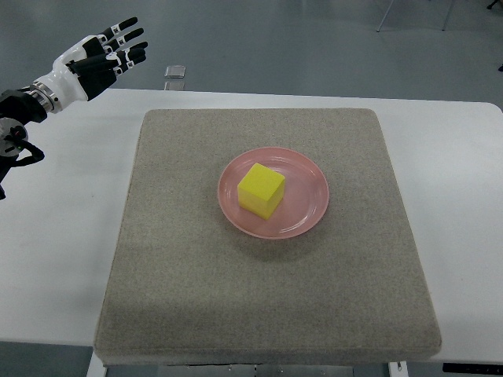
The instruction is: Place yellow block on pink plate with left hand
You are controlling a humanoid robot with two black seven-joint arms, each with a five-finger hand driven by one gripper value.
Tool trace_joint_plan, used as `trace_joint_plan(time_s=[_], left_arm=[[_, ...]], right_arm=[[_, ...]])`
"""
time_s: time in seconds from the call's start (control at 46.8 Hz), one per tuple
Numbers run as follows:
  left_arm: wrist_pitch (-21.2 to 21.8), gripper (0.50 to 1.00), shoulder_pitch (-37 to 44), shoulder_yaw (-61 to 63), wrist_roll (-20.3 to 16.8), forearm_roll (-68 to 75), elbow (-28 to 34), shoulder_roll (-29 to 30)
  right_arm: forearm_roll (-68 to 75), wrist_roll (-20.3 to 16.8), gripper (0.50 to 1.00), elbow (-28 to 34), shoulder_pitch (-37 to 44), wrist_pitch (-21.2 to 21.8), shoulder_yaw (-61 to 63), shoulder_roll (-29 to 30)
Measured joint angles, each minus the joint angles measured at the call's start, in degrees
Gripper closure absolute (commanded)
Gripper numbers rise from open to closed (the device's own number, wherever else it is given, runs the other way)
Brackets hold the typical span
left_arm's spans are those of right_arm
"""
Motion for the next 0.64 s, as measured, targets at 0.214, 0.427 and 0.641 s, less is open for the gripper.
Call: trace_joint_plan(time_s=[0.214, 0.427, 0.641], left_arm=[[0.0, 0.506, 0.8, -0.9, 13.2, -10.9, 0.2, 0.5], [0.0, 0.504, 2.2, -3.3, 22.0, -19.5, -0.2, 0.6], [0.0, 0.504, 4.1, -5.5, 23.4, -19.9, -0.4, 0.7]], right_arm=[[0.1, 0.0, 0.576, 0.1, 0.0, 0.1, -0.1, 0.0], [0.0, 0.0, 0.576, 0.8, -0.3, 0.1, -0.1, 0.0], [-0.2, 0.1, 0.576, 1.4, -1.0, 0.2, -0.2, 0.0]])
